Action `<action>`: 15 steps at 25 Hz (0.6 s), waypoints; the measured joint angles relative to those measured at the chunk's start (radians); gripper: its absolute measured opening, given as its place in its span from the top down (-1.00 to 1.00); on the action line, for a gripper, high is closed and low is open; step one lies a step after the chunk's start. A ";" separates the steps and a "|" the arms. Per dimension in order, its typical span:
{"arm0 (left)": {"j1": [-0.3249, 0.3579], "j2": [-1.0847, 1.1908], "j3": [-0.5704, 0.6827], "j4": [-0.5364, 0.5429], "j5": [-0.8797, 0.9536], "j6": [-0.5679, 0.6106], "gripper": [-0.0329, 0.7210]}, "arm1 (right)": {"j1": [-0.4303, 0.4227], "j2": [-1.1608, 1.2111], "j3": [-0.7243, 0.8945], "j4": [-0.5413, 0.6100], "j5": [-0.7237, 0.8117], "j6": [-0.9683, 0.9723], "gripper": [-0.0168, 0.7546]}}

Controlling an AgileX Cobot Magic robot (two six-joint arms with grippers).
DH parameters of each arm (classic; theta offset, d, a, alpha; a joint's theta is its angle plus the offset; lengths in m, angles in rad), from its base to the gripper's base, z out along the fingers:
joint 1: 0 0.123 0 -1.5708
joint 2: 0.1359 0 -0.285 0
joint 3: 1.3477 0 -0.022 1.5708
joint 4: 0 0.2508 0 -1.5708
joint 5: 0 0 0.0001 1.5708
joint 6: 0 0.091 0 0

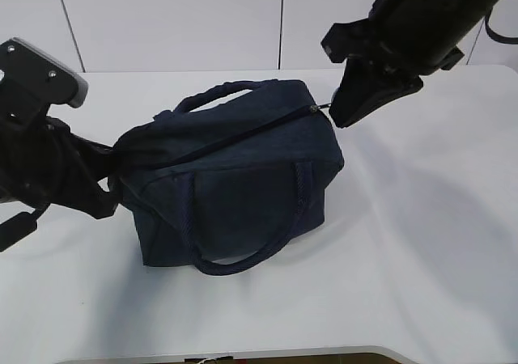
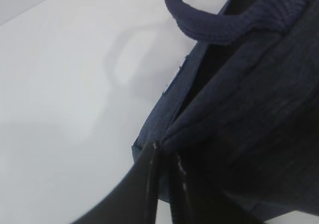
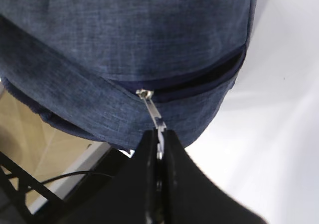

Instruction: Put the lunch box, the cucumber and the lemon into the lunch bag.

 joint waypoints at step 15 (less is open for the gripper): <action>0.001 0.000 0.000 0.000 0.004 0.000 0.85 | 0.000 0.013 -0.046 0.031 0.000 0.410 0.94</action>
